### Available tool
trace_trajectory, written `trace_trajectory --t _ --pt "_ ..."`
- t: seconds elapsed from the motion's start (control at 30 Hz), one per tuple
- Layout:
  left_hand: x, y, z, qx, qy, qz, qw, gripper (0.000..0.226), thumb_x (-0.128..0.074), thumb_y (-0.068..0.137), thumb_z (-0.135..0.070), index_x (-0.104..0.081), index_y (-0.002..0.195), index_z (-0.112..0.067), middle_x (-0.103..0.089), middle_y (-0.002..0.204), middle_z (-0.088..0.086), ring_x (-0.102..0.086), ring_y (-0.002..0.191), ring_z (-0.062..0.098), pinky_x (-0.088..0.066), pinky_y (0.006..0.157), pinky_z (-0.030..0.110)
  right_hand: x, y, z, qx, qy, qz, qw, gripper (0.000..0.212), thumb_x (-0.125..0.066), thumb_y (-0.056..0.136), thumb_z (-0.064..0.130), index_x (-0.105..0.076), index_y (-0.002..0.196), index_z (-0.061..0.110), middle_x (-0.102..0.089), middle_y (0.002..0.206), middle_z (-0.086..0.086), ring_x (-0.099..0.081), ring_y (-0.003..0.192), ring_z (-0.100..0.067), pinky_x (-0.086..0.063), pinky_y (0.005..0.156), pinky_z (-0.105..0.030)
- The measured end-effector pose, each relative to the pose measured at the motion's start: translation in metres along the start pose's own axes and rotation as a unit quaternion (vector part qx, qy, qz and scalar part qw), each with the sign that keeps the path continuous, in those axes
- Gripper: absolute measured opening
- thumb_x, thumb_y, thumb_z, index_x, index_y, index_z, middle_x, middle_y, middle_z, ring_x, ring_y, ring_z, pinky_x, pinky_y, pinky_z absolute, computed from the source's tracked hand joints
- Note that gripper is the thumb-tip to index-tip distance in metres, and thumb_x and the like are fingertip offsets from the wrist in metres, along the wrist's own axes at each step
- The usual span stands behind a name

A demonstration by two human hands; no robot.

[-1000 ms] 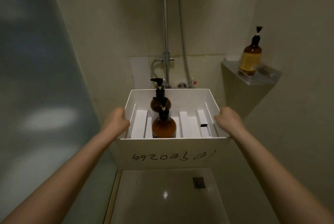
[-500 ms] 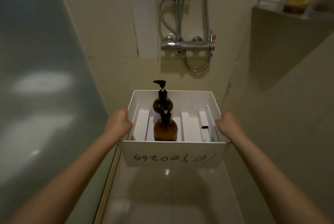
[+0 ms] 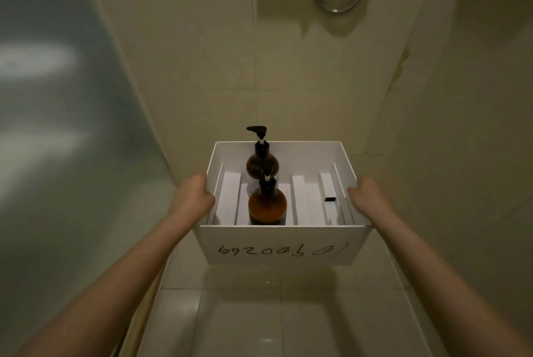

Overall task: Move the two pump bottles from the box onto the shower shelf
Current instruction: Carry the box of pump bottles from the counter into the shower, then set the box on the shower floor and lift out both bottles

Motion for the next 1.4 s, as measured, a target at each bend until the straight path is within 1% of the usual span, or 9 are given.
trace_trajectory --t 0.13,0.27,0.37,0.57,0.83,1.0,1.17,1.27,1.4 --pt "-0.058 0.003 0.032 -0.002 0.007 -0.003 1.0 0.025 -0.047 0.077 0.001 -0.056 0.1 0.002 -0.064 0.099 0.027 -0.059 0.087 0.038 -0.036 0.064 0.03 -0.056 0.012 -0.035 -0.001 -0.013 -0.005 1.0 0.03 -0.043 0.09 0.012 -0.06 0.111 0.0 -0.065 0.104 -0.022 -0.061 0.094 -0.038 -0.049 0.079 -0.038" --pt "-0.111 -0.001 0.06 0.001 0.0 -0.006 1.0 0.021 -0.047 0.078 0.001 -0.055 0.097 0.0 -0.062 0.098 0.023 -0.05 0.076 0.027 -0.028 0.052 0.028 -0.106 0.019 -0.067 0.011 -0.029 -0.014 0.999 0.031 -0.043 0.09 0.011 -0.062 0.112 -0.001 -0.066 0.105 -0.022 -0.062 0.094 -0.038 -0.047 0.075 -0.034" --pt "-0.152 -0.003 0.079 -0.008 -0.008 -0.003 1.0 0.027 -0.047 0.079 0.0 -0.055 0.105 -0.001 -0.059 0.107 0.019 -0.058 0.09 0.034 -0.038 0.065 0.03 -0.142 0.025 -0.09 0.023 -0.029 -0.013 0.999 0.031 -0.042 0.089 0.01 -0.063 0.112 0.003 -0.066 0.106 -0.02 -0.062 0.094 -0.036 -0.045 0.073 -0.033" --pt "-0.221 -0.008 0.123 0.013 -0.016 0.018 1.0 0.026 -0.047 0.079 -0.001 -0.055 0.104 -0.003 -0.064 0.101 0.018 -0.059 0.086 0.031 -0.046 0.068 0.036 -0.211 0.03 -0.132 0.022 -0.026 0.001 0.999 0.03 -0.043 0.092 0.011 -0.059 0.114 -0.001 -0.063 0.112 -0.022 -0.06 0.099 -0.036 -0.038 0.069 -0.029" --pt "-0.289 -0.022 0.169 0.014 -0.013 0.015 1.0 0.024 -0.047 0.081 0.0 -0.054 0.104 -0.002 -0.064 0.1 0.019 -0.058 0.084 0.03 -0.036 0.064 0.031 -0.289 0.027 -0.18 0.013 -0.021 0.006 1.0 0.025 -0.041 0.094 0.012 -0.059 0.105 0.0 -0.064 0.103 -0.02 -0.057 0.083 -0.029 -0.039 0.066 -0.029" --pt "-0.328 -0.036 0.204 0.027 -0.019 0.024 0.999 0.027 -0.048 0.083 -0.003 -0.053 0.11 -0.005 -0.064 0.101 0.016 -0.052 0.078 0.022 -0.037 0.065 0.03 -0.335 0.019 -0.203 0.014 -0.024 0.018 0.999 0.025 -0.042 0.094 0.011 -0.059 0.106 -0.002 -0.064 0.106 -0.022 -0.06 0.091 -0.033 -0.036 0.066 -0.028" --pt "-0.36 -0.045 0.239 0.039 -0.009 0.033 0.999 0.027 -0.047 0.083 -0.004 -0.052 0.109 -0.007 -0.065 0.098 0.017 -0.055 0.075 0.025 -0.038 0.062 0.03 -0.374 0.01 -0.222 0.0 -0.023 0.031 0.999 0.024 -0.041 0.094 0.012 -0.06 0.104 -0.001 -0.065 0.103 -0.02 -0.051 0.076 -0.025 -0.036 0.065 -0.027" --pt "-0.373 -0.052 0.253 0.044 -0.014 0.04 0.998 0.024 -0.048 0.085 -0.006 -0.052 0.108 -0.008 -0.066 0.097 0.015 -0.053 0.073 0.02 -0.04 0.061 0.029 -0.391 0.001 -0.232 -0.008 -0.024 0.036 0.999 0.025 -0.041 0.094 0.012 -0.06 0.104 -0.001 -0.065 0.105 -0.021 -0.06 0.088 -0.033 -0.036 0.067 -0.027" --pt "-0.384 -0.06 0.265 0.049 -0.032 0.05 0.997 0.027 -0.049 0.084 -0.006 -0.052 0.111 -0.009 -0.066 0.1 0.014 -0.061 0.081 0.026 -0.042 0.064 0.029 -0.404 -0.005 -0.237 -0.007 -0.03 0.044 0.999 0.025 -0.041 0.094 0.012 -0.059 0.104 -0.001 -0.065 0.106 -0.022 -0.061 0.093 -0.036 -0.037 0.068 -0.029"
Point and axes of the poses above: each hand's wrist, its own y-axis towards the middle knuckle, its own x-axis out of the back of the hand, z = x × y, the point moved 9 cm from there along y, towards the middle knuckle
